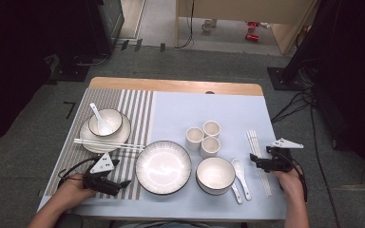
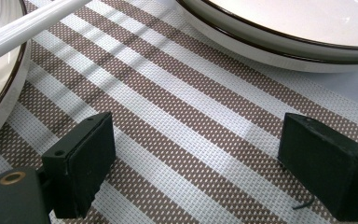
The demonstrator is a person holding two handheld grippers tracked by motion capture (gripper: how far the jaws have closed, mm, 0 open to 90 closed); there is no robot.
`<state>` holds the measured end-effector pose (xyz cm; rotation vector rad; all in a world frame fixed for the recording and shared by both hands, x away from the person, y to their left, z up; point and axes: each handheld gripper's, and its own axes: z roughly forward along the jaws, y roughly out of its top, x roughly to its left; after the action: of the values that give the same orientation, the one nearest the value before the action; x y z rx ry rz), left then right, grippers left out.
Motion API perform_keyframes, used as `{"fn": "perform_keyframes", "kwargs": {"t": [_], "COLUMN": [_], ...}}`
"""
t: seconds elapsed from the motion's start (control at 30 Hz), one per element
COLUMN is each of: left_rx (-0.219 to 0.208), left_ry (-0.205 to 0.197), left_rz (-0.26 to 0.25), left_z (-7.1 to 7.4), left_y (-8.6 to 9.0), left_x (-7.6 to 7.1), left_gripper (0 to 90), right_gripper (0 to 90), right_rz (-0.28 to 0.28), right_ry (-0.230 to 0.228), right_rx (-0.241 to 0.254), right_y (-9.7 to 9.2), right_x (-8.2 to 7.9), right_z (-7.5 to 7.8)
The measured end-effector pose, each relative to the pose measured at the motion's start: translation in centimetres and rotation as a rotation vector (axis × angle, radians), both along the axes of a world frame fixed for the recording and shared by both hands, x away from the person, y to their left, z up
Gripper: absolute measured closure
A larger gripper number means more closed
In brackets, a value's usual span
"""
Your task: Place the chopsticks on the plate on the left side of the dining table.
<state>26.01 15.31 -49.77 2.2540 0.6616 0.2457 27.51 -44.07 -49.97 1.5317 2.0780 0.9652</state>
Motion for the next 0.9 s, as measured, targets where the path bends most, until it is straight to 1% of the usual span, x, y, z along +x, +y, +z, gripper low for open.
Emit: {"fn": "perform_keyframes", "kwargs": {"t": [0.23,0.27,0.3,0.33,0.37,0.4,0.57,0.63,0.67,0.7,0.73,0.77,0.8,0.83,0.87,0.9], "left_rx": [0.003,0.001,0.001,-0.001,-0.001,-0.005,-0.003,-0.011,-0.013,-0.014,-0.032,-0.032,-0.060,-0.060,-0.090,-0.090], "left_ry": [0.004,0.015,0.015,0.025,0.025,0.035,0.039,0.038,0.026,0.023,0.030,0.030,0.020,0.020,0.014,0.014], "left_rz": [-0.009,-0.007,-0.007,0.009,0.009,0.014,0.014,0.007,0.005,0.005,0.014,0.014,0.017,0.017,0.014,0.014], "left_z": [0.1,0.1,0.1,0.3,0.3,0.4,0.6,0.7,0.7,0.8,1.0,1.0,1.2,1.2,1.5,1.5], "left_y": [0.0,0.1,0.1,0.1,0.1,0.1,0.3,0.3,0.4,0.5,0.6,0.6,0.7,0.7,0.8,0.8], "left_x": [0.1,0.2,0.2,0.3,0.3,0.4,0.5,0.5,0.4,0.5,0.6,0.6,0.6,0.6,0.7,0.7], "left_gripper": [10.9,11.0,11.4,13.5,14.1,14.1,14.1,14.1,14.1,14.1,14.1,14.1,14.2,14.2,14.1,14.1], "right_gripper": [16.7,16.2,16.2,15.5,15.5,15.5,15.5,15.5,15.5,15.5,15.5,15.5,15.5,15.5,15.5,15.5], "right_rz": [0.001,0.003,0.003,0.006,0.006,0.005,0.006,0.005,0.005,0.004,0.005,0.005,0.005,0.005,0.005,0.005], "right_ry": [-0.015,-0.016,-0.016,-0.016,-0.016,-0.016,-0.016,-0.017,-0.017,-0.017,-0.017,-0.017,-0.017,-0.017,-0.017,-0.017], "right_rx": [-0.015,-0.029,-0.029,-0.057,-0.057,-0.058,-0.058,-0.058,-0.059,-0.059,-0.058,-0.059,-0.059,-0.059,-0.059,-0.059], "right_y": [-0.1,0.1,0.1,0.4,0.4,0.4,0.4,0.4,0.4,0.4,0.4,0.4,0.4,0.4,0.4,0.4], "right_x": [-0.1,0.0,0.0,-0.1,-0.1,-0.1,-0.1,-0.1,-0.1,-0.1,-0.1,-0.1,-0.1,-0.1,-0.1,-0.1], "right_z": [-0.2,-0.2,-0.2,-0.3,-0.3,-0.3,-0.3,-0.3,-0.3,-0.3,-0.3,-0.3,-0.3,-0.3,-0.3,-0.3]}}
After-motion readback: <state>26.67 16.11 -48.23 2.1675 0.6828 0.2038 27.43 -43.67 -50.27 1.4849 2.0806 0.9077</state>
